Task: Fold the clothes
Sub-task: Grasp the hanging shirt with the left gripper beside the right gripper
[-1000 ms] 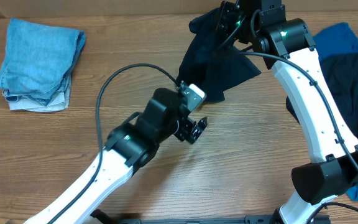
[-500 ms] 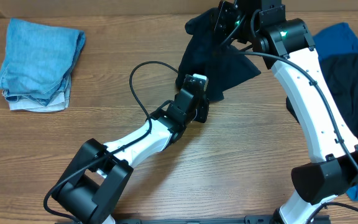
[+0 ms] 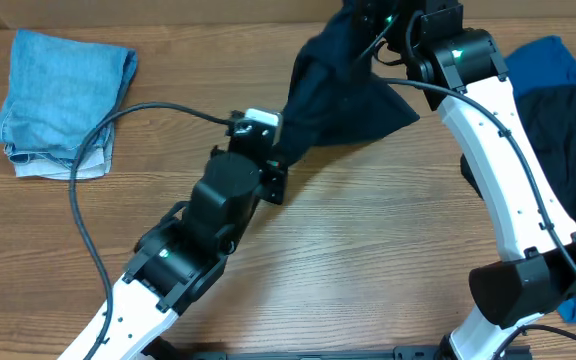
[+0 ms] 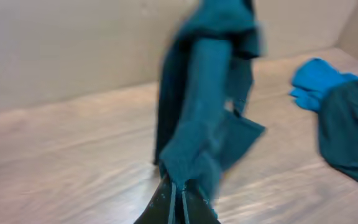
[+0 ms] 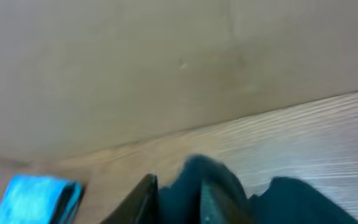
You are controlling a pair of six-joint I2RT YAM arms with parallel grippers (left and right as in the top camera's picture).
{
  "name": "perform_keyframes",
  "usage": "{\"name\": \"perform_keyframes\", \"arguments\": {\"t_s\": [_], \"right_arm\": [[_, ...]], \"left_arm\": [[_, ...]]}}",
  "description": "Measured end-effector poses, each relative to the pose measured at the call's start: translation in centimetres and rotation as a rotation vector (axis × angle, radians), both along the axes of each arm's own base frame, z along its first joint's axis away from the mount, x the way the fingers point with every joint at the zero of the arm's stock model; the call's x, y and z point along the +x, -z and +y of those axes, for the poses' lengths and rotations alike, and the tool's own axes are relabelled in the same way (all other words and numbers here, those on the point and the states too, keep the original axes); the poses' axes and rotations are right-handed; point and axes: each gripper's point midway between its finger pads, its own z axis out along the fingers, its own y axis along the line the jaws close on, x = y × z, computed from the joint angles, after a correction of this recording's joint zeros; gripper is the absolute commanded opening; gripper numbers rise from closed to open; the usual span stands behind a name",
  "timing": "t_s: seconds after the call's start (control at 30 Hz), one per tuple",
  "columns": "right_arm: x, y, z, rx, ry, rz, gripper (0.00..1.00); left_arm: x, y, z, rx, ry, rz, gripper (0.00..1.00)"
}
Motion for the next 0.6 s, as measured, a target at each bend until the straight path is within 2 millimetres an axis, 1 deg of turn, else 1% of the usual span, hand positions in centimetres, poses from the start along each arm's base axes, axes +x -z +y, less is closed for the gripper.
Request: {"name": "perform_keyframes", "arguments": {"t_s": [0.03,0.07,0.1,0.17,0.2,0.23,0.27,0.3,0.37,0.4,0.47,0.57,0.6], "right_arm": [[0.2,-0.1,-0.9,-0.023,0.036,-0.010,0.47],[0.4,-0.1,-1.7,-0.046,0.062,-0.015,0.55],[0.6,0.1,-2.9,-0.077,0.084,-0.011,0.59],[0.7,0.7,-5.3,-0.127,0.118,0.014,0.60],[0.4,1.3,-6.2,-0.170,0.116,0.040,0.60],[-0.1,2.4,-7.7,-0.215,0.123,0.091,0.59],[-1.0,3.6,-8.1,-0.247,0.107,0.155,0.58],[-2.8,5.8,-8.6,-0.298,0.069,0.262,0.58],[-4.8,7.8,-8.4,-0.326,0.009,0.375,0.58],[-6.2,8.9,-8.1,-0.324,-0.027,0.442,0.58],[-8.2,10.1,-7.4,-0.301,-0.091,0.531,0.58],[-10.1,10.8,-5.9,-0.254,-0.197,0.600,0.58],[-10.6,11.0,-5.5,-0.239,-0.224,0.617,0.58]], "left_arm": [[0.1,0.0,0.8,0.034,-0.030,-0.012,0.04],[0.3,0.2,1.5,0.079,-0.062,-0.016,0.04],[0.4,0.3,2.0,0.108,-0.078,-0.023,0.04],[0.6,0.1,2.5,0.151,-0.098,-0.044,0.04],[0.7,-0.1,2.7,0.162,-0.105,-0.054,0.04],[0.8,-0.4,2.8,0.172,-0.112,-0.069,0.04],[0.9,-0.6,2.9,0.178,-0.114,-0.080,0.04],[1.1,-1.0,3.0,0.178,-0.117,-0.096,0.04],[1.3,-1.7,2.9,0.173,-0.120,-0.125,0.04],[1.4,-2.1,2.8,0.165,-0.120,-0.139,0.04],[1.6,-2.8,2.7,0.146,-0.123,-0.166,0.04],[2.6,-4.4,2.0,0.096,-0.134,-0.234,0.04],[3.3,-4.8,1.5,0.075,-0.138,-0.260,0.04]]}}
